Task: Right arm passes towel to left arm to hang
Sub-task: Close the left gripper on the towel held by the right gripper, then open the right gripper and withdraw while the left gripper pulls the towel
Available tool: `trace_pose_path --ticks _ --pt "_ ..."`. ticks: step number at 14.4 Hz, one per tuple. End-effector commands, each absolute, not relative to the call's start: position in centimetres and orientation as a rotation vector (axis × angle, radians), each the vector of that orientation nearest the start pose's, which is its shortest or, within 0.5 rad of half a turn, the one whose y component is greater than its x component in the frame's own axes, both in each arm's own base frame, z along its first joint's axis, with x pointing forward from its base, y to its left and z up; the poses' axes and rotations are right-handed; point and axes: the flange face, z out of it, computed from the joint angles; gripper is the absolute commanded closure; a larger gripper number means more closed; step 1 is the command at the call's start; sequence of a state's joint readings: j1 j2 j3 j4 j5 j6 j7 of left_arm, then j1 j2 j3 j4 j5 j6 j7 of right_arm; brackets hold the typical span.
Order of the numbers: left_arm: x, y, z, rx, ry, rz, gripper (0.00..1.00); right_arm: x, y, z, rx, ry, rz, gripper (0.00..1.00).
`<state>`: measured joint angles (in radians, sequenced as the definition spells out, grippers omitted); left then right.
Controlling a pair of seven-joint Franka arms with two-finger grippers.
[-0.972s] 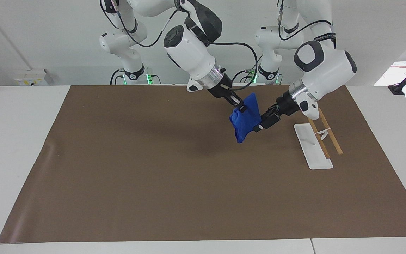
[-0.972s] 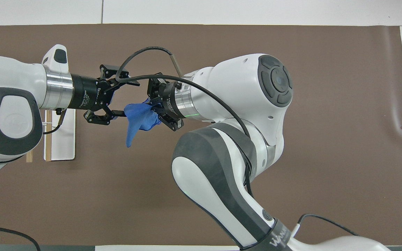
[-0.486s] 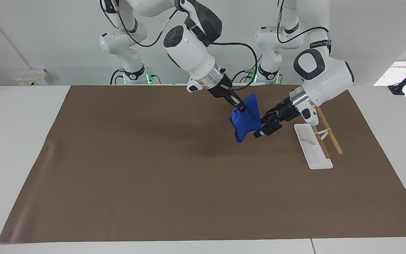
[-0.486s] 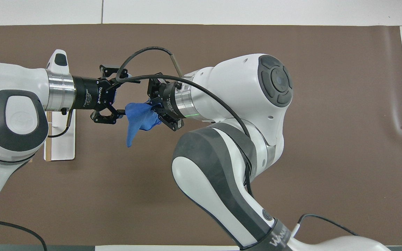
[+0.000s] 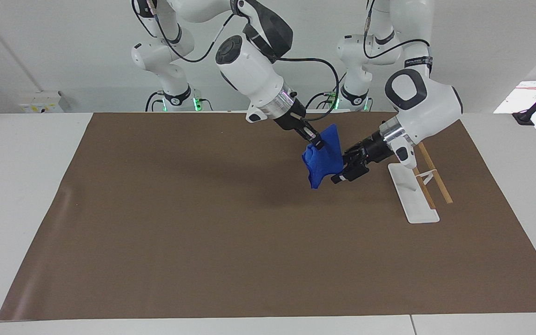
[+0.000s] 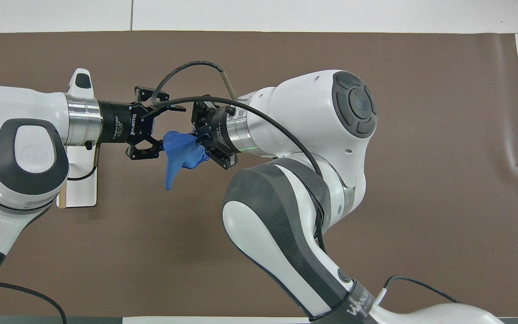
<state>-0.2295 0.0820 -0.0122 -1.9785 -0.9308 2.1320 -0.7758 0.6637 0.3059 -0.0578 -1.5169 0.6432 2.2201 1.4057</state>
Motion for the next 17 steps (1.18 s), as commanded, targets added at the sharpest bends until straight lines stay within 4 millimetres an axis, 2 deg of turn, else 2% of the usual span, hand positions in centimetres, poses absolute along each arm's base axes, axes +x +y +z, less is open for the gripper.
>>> trace_pose_path --ticks 1,9,10,11,12,15,17 --pt "56.3 -17.1 44.9 2.039 1.189 -0.403 1.0 55.3 40.8 53.6 -2.106 1.301 0.355 1.0" --pt "56.9 -16.5 46.7 2.025 1.181 -0.373 1.0 55.2 40.8 53.5 -2.109 1.3 0.357 1.0" --pt "57.1 -16.5 47.2 2.027 1.174 -0.359 1.0 55.3 40.7 53.5 -2.108 1.3 0.356 0.93" --pt "57.3 -16.5 47.7 2.024 1.173 -0.348 1.0 55.4 40.5 53.6 -2.106 1.302 0.353 0.41" --pt "57.4 -16.2 48.1 2.022 1.172 -0.331 1.0 55.5 40.4 53.7 -2.116 1.298 0.342 0.0" --pt "57.0 -15.8 49.8 2.064 1.146 -0.269 1.0 56.3 39.3 53.8 -2.203 1.177 0.269 0.0" --pt "56.8 -15.2 51.1 2.145 1.122 -0.148 1.0 57.3 37.5 53.5 -2.384 1.021 0.084 0.0"
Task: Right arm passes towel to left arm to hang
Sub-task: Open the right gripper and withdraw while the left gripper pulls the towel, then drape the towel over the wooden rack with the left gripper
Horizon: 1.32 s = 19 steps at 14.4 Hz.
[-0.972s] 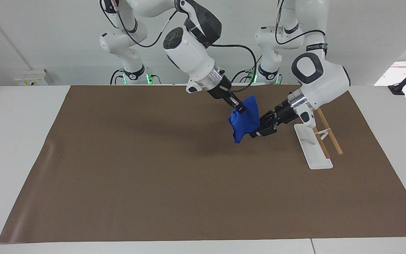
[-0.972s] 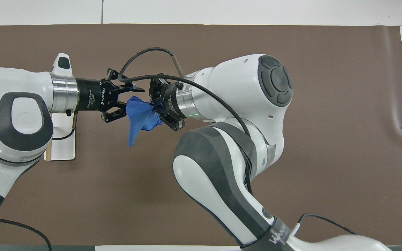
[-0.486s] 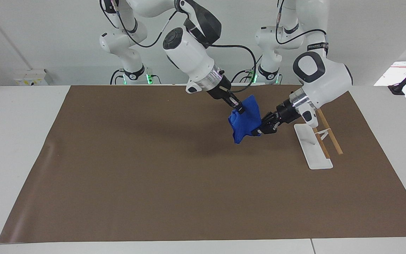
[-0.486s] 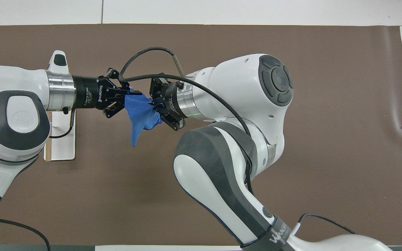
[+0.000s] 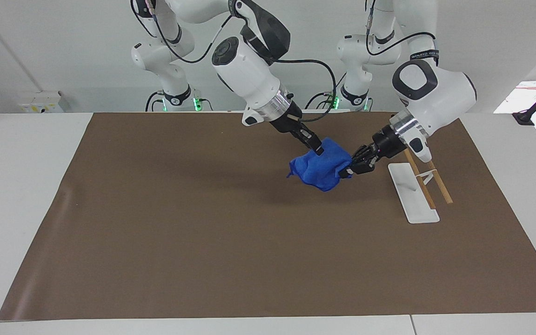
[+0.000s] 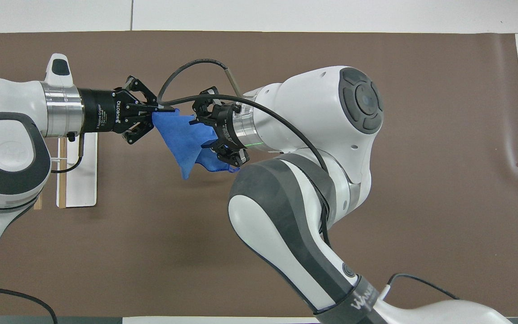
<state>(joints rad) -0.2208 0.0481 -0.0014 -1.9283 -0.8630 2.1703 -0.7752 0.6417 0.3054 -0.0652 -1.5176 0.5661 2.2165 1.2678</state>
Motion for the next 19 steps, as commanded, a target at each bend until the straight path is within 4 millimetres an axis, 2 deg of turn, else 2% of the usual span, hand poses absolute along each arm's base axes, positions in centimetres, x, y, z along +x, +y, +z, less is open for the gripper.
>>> trace_pose_path --ticks 1,3,6,8,10,11,12,14,16,18,19 --pt "56.7 -14.9 51.6 2.194 1.109 -0.094 1.0 58.0 36.1 53.2 -2.477 0.943 0.0 0.0" --pt "56.4 -14.3 52.4 2.275 1.082 -0.02 1.0 59.2 32.7 52.5 -2.656 0.734 -0.055 0.0" --pt "56.4 -11.7 52.9 2.305 1.113 0.072 1.0 61.0 26.1 51.6 -2.928 0.368 -0.1 0.0" --pt "56.3 -8.8 52.9 2.279 1.172 0.099 1.0 61.6 21.6 52.0 -3.057 0.16 -0.114 0.0" --pt "55.6 -6.7 52.5 2.25 1.234 0.112 1.0 62.0 16.4 53.2 -3.075 0.199 -0.072 0.0" --pt "55.4 -4.9 52.1 2.208 1.309 0.125 1.0 62.1 14.0 53.7 -3.077 0.232 -0.058 0.0" --pt "55.2 -3.9 51.6 2.183 1.354 0.128 1.0 61.9 11.7 54.3 -3.083 0.244 -0.026 0.0" --pt "54.6 -0.7 51.2 2.129 1.444 0.155 1.0 61.0 8.0 55.8 -3.091 0.208 0.019 0.0" --pt "54.1 2.9 50.8 2.081 1.524 0.17 1.0 59.4 4.2 58.6 -3.095 0.185 0.026 0.0" --pt "53.4 5.9 50.8 2.042 1.583 0.19 1.0 57.0 1.6 61.6 -3.112 0.157 0.043 0.0" --pt "53.2 7.2 50.7 2.024 1.61 0.198 1.0 56.1 0.2 62.4 -3.119 0.147 0.063 0.0"
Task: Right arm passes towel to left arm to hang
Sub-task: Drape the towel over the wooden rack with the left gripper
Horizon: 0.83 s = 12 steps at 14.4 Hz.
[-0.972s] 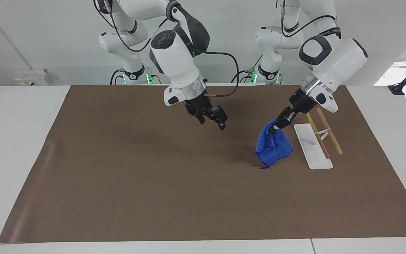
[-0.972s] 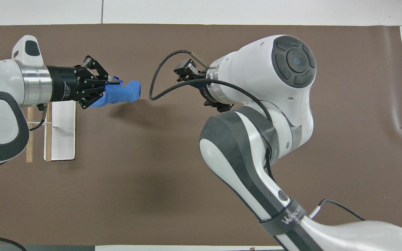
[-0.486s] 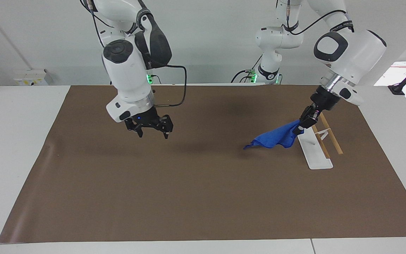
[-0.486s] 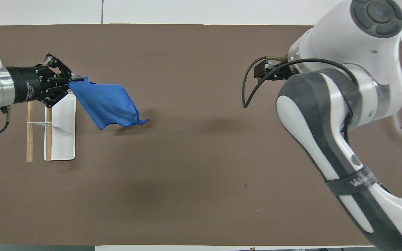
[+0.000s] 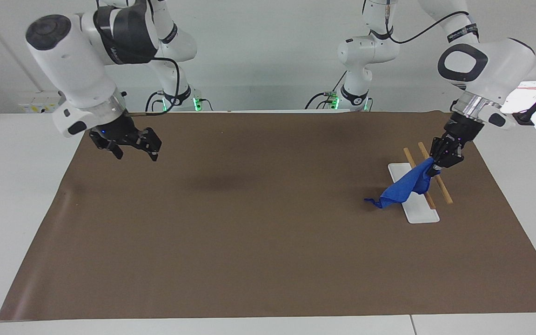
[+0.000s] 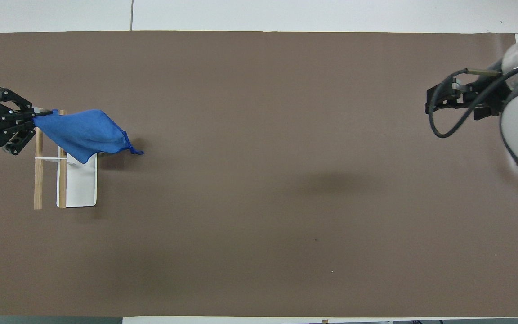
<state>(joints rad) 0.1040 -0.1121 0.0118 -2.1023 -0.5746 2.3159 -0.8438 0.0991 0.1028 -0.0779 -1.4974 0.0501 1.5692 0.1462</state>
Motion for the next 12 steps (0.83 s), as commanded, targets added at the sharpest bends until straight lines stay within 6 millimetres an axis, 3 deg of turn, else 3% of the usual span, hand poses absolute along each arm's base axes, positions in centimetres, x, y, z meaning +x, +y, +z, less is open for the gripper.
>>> trace_pose_path --ticks 1,3,5,8,12 --pt "52.9 8.5 50.7 2.004 1.637 0.208 1.0 55.4 -1.7 62.9 -3.129 0.138 0.084 0.0" --pt "52.2 11.8 50.9 1.957 1.695 0.237 1.0 54.4 -3.6 62.3 -3.137 0.092 0.125 0.0" --pt "51.5 14.4 51.1 1.915 1.742 0.269 1.0 53.2 -2.7 62.9 -3.166 0.051 0.106 0.0" --pt "50.3 17.5 51.0 1.844 1.809 0.363 1.0 53.3 -2.5 61.6 -3.171 0.032 0.094 0.0" --pt "50.0 17.2 49.2 1.844 1.821 0.405 1.0 53.6 -2.7 61.5 -3.152 -0.002 0.12 0.0"
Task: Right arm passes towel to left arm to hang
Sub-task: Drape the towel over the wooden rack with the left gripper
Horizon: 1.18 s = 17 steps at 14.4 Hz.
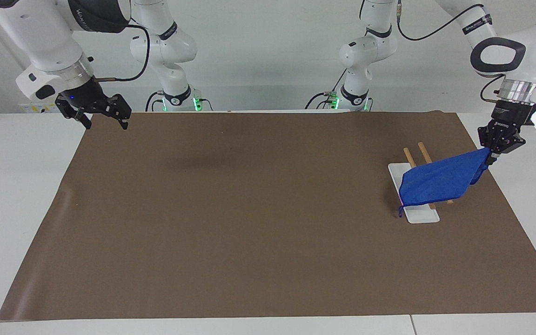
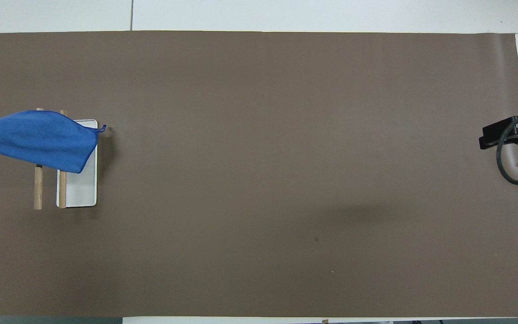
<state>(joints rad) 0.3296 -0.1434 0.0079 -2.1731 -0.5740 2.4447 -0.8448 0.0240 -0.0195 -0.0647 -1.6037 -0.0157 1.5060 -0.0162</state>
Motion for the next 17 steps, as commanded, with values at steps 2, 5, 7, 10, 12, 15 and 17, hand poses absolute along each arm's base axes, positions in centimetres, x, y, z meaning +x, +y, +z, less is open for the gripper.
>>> trace_pose_path --ticks 2,5,7,10,12,15,17 --pt "50.0 17.2 48.4 1.849 1.83 0.391 1.0 53.3 -2.7 61.6 -3.151 -0.004 0.124 0.0" --pt "49.6 18.2 46.8 1.847 1.855 0.407 1.0 52.6 -2.9 61.8 -3.148 0.003 0.151 0.0" --pt "49.8 18.5 45.9 1.851 1.864 0.41 1.0 52.6 -3.8 61.8 -3.15 0.022 0.137 0.0" --pt "49.6 19.2 44.6 1.847 1.89 0.4 1.0 53.2 -3.9 62.2 -3.154 0.032 0.089 0.0" --pt "49.4 19.9 43.6 1.856 1.901 0.393 1.0 52.6 -4.5 62.2 -3.147 0.044 0.119 0.0" --pt "49.2 20.6 43.4 1.865 1.899 0.399 0.42 52.5 -4.7 62.3 -3.138 0.044 0.118 0.0" --pt "49.3 20.6 43.6 1.887 1.878 0.406 0.0 52.7 -4.5 62.3 -3.137 0.041 0.111 0.0"
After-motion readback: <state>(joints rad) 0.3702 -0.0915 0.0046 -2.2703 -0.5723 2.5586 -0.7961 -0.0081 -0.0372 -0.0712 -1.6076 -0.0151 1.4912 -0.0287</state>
